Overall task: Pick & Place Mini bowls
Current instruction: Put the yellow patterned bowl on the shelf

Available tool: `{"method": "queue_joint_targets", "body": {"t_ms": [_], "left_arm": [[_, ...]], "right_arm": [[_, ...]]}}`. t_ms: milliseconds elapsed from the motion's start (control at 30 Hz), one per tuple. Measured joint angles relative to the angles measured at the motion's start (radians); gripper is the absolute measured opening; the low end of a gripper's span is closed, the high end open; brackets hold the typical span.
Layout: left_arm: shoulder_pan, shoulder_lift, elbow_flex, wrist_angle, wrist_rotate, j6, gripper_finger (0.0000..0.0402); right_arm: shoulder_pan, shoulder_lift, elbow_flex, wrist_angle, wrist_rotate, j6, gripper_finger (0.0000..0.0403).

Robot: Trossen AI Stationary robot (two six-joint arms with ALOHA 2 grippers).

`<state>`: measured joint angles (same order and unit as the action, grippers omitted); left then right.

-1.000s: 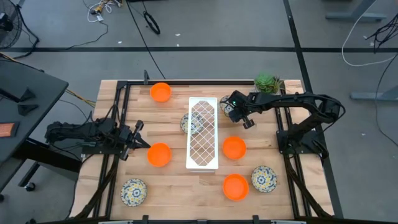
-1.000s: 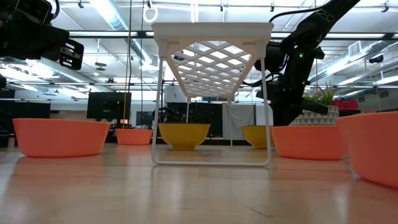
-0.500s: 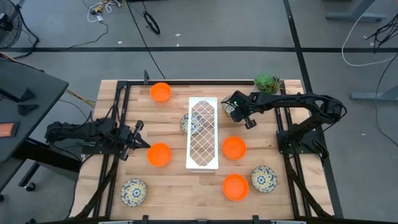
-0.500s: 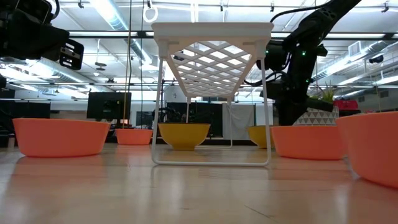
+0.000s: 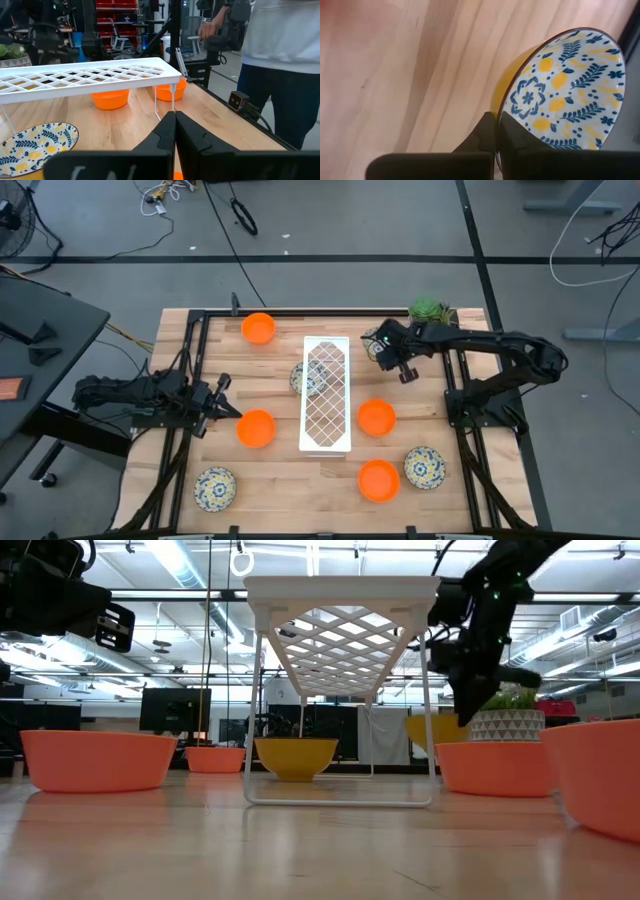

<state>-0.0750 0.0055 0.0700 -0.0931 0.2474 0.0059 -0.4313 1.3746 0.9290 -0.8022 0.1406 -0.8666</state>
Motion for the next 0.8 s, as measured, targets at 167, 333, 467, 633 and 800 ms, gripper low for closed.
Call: {"method": "queue_joint_targets", "body": {"t_ms": [167,333,467,633,800], "left_arm": [[0.000,0.000,0.000,0.000,0.000,0.000,0.0014],[0.000,0.000,0.000,0.000,0.000,0.000,0.0014],[0.000,0.000,0.000,0.000,0.000,0.000,0.0014],[0.000,0.000,0.000,0.000,0.000,0.000,0.0014],[0.000,0.000,0.000,0.000,0.000,0.000,0.0014]], "right_arm": [[0.001,-0.002,0.102,-0.111,0.000,0.051,0.0000],[0.006,-0.003,0.208,-0.243,0.002,0.062,0.0000],[0.018,-0.003,0.294,-0.321,0.002,0.068,0.0000],[0.044,-0.003,0.406,-0.404,0.003,0.090,0.0000],[0.075,-0.004,0.510,-0.494,0.002,0.114,0.0000]]}}
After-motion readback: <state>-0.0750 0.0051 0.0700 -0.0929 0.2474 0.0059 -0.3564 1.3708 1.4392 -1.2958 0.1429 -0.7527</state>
